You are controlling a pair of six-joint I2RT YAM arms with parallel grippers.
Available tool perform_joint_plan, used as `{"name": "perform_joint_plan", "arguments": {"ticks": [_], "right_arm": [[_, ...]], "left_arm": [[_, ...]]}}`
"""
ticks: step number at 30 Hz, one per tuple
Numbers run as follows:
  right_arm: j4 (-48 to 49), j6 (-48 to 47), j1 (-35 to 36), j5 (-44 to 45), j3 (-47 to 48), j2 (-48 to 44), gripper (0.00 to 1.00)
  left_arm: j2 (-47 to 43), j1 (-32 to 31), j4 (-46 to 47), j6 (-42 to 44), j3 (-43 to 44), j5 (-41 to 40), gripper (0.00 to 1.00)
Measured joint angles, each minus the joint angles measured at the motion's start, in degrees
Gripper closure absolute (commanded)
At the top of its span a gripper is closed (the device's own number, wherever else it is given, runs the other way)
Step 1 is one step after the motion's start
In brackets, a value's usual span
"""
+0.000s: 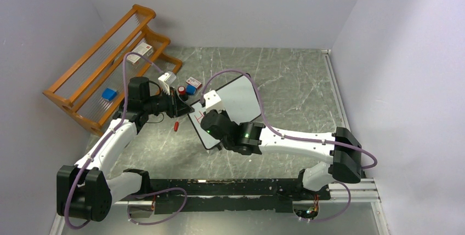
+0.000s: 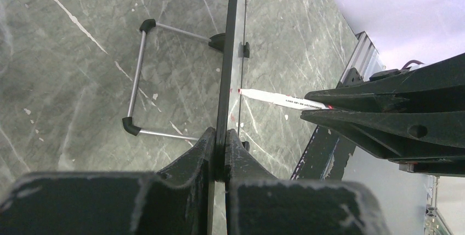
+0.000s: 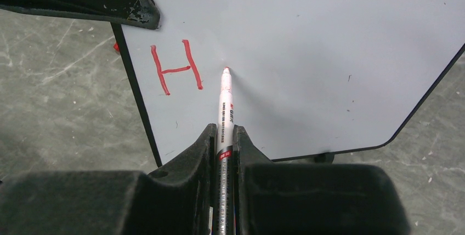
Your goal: Write a sentence on the whiteboard
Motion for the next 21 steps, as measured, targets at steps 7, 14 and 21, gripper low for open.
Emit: {"name": "perform_joint_plan", "arguments": {"ticks": [7, 14, 21], "right_arm": [[0.5, -0.6, -0.2, 0.0, 0.2, 1.1, 1.00], [0.5, -0.8, -0.2, 0.0, 0.2, 1.1, 1.00], [0.7, -1.2, -0.3, -0.3, 0.3, 1.1, 1.00]], "left_arm": [[0.2, 0.0, 0.1, 0.0, 0.0, 0.0, 0.95], [0.3, 0.1, 0.2, 0.0, 0.0, 0.1, 0.95], [0.3, 0.1, 0.2, 0.0, 0.0, 0.1, 0.95]]}}
